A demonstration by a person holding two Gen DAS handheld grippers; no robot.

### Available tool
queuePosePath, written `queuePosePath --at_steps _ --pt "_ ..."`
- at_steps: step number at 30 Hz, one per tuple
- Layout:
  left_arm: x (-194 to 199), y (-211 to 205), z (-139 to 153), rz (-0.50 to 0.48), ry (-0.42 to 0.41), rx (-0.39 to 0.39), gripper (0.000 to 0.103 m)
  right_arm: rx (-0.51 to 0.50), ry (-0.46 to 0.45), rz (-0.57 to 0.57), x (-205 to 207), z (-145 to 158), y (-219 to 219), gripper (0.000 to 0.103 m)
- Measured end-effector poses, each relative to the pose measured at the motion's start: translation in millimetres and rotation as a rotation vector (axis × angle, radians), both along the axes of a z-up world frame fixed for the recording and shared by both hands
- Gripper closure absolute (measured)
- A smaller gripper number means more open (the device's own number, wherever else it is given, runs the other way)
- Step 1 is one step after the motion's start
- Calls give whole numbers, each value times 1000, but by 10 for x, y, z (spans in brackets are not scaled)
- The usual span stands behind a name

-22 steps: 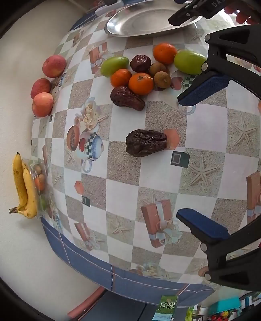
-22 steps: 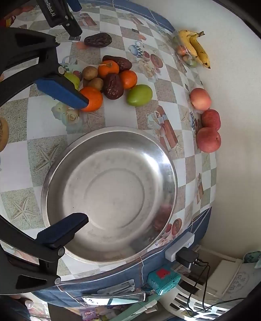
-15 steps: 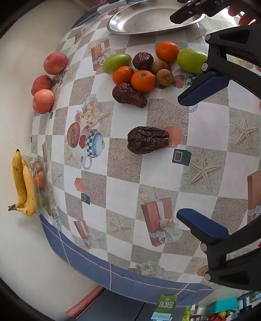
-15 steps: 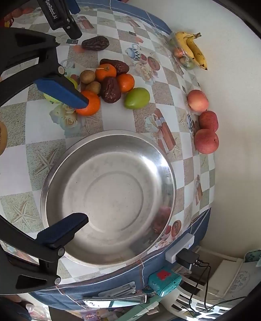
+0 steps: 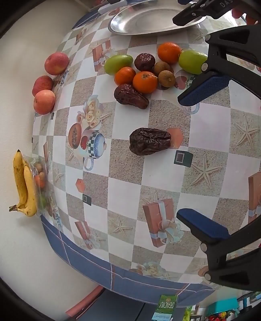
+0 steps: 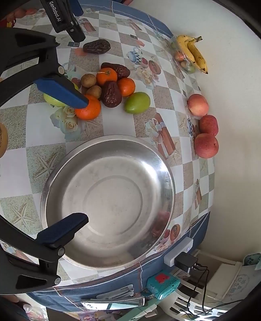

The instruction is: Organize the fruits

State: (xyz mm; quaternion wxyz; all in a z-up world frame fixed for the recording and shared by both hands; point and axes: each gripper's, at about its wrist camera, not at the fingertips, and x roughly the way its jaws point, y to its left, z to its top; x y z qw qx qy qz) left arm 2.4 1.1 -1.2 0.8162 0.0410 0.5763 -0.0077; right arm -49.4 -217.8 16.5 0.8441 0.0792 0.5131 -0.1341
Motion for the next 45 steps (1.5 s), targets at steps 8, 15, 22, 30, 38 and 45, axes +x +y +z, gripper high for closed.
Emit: queuePosePath --at_steps 8,15,22,30,38,45 --pt "1 14 15 0 -2 -3 0 -5 5 3 2 -2 4 0" --pt "1 14 16 -1 -3 -2 0 -6 7 5 5 -7 9 0" --pt "-4 4 13 -8 0 1 0 -6 12 10 8 -12 3 0" --pt "-4 3 13 -8 1 1 0 -3 18 11 16 -22 9 0" --pt "-3 6 10 -6 4 1 0 -3 24 13 17 -26 13 0" --pt "-3 7 10 -6 4 2 0 -3 26 13 16 -30 14 0"
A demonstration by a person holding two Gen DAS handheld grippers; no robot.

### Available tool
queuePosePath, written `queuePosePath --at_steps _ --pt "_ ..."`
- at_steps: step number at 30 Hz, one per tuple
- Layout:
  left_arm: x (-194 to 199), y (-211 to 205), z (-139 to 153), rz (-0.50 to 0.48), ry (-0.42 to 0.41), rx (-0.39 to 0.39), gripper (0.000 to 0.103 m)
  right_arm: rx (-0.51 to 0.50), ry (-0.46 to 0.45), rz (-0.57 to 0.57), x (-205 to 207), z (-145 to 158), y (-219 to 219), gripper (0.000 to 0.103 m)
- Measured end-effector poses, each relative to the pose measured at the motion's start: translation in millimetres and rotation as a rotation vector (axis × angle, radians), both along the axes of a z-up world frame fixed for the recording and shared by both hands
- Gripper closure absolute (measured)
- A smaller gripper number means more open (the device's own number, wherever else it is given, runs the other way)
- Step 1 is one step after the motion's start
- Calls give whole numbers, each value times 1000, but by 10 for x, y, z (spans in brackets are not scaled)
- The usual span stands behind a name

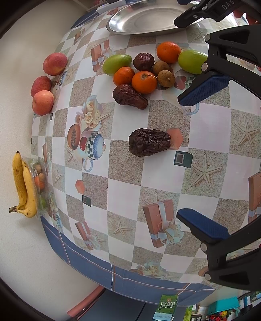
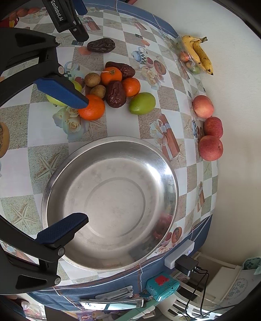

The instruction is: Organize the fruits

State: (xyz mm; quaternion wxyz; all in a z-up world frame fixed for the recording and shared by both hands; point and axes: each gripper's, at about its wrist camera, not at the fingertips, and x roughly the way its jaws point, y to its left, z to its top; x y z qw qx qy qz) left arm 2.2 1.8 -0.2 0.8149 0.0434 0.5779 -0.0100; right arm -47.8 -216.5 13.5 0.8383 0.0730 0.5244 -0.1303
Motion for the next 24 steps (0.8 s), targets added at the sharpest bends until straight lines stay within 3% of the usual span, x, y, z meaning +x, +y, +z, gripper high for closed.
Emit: queuePosePath --at_steps 24 --pt "25 -24 38 -21 -31 10 0 -1 10 19 18 -16 31 0"
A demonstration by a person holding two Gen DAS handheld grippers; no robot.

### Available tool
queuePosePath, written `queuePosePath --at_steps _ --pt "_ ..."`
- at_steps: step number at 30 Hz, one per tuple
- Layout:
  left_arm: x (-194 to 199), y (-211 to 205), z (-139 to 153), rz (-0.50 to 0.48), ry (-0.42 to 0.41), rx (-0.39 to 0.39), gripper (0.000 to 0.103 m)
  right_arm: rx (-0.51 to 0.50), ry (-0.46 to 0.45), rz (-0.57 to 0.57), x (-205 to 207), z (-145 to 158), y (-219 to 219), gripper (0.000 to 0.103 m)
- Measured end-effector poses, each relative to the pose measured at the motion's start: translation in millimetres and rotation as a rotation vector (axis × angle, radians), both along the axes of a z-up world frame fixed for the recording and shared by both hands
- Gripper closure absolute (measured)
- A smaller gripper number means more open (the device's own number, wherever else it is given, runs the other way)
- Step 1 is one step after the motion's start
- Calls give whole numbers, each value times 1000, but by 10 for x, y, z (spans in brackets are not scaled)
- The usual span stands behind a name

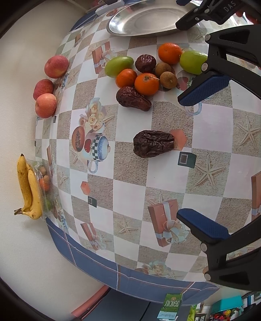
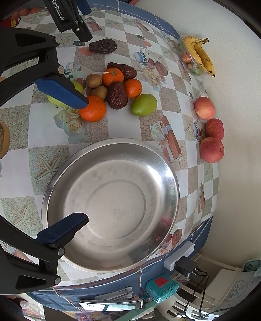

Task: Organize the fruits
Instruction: 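Grasp the large dark brown date with the left tool while the right tool grasps a green fruit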

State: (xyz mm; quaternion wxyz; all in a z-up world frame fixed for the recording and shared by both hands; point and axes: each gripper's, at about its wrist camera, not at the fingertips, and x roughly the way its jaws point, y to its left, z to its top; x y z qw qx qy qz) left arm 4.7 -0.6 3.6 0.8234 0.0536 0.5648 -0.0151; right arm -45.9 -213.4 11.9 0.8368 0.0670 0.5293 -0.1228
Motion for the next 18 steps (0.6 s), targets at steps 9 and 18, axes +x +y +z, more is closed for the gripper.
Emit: queuePosePath --at_steps 9,18 --pt "124 197 155 44 -120 -63 0 72 -17 116 75 16 250 0" --pt "343 352 39 87 -60 -204 0 157 12 153 140 -59 477 0"
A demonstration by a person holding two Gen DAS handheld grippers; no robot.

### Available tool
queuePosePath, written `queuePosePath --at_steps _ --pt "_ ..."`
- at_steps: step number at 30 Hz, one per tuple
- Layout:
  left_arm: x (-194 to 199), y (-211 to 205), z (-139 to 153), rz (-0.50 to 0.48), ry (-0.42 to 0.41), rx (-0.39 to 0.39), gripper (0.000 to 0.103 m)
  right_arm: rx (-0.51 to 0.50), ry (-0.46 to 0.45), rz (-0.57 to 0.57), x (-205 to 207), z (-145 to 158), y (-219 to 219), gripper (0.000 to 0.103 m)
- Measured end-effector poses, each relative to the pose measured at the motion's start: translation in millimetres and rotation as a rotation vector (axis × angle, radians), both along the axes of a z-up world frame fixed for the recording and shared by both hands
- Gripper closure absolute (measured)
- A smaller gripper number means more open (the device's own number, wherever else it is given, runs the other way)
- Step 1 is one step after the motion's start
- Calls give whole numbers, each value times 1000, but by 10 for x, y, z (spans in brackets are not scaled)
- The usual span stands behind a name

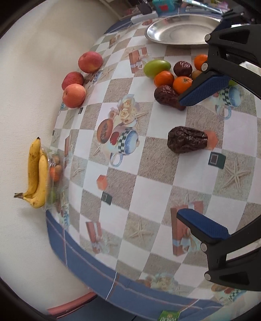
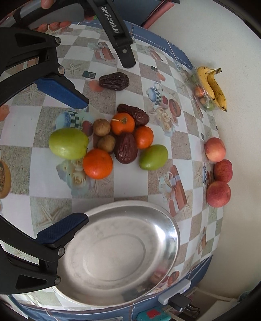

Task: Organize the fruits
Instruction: 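Grasp the large dark brown date with the left tool while the right tool grasps a green fruit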

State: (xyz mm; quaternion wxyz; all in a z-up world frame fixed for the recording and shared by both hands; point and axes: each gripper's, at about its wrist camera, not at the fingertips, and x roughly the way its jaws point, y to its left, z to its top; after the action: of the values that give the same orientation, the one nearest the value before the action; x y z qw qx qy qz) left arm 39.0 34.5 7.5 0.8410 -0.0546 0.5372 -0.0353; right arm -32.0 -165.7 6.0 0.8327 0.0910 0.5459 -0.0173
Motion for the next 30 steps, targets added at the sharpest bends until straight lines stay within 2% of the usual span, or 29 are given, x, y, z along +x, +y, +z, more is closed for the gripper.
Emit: queuePosePath --at_steps 2,6,8,12,17,21,24,30 --pt "11 -48 -46 -9 12 0 1 -17 6 6 7 -10 50 3" --pt "67 -117 -144 -28 42 -27 14 -16 31 19 26 -56 105 28" --pt "92 -133 -203 -29 64 -32 17 -1 47 21 31 -86 107 31" --pt "118 -141 -310 -33 100 -51 35 9 73 29 48 -150 132 46" --pt "145 -143 -402 -30 133 -65 48 41 102 38 61 -227 154 50" --pt "145 -136 -421 -32 145 -95 63 67 122 57 69 -264 196 55" --pt "140 -144 -408 -39 145 -97 64 88 122 66 71 -266 216 62" --pt "103 -115 -294 -31 125 -143 64 129 95 42 33 -195 151 63"
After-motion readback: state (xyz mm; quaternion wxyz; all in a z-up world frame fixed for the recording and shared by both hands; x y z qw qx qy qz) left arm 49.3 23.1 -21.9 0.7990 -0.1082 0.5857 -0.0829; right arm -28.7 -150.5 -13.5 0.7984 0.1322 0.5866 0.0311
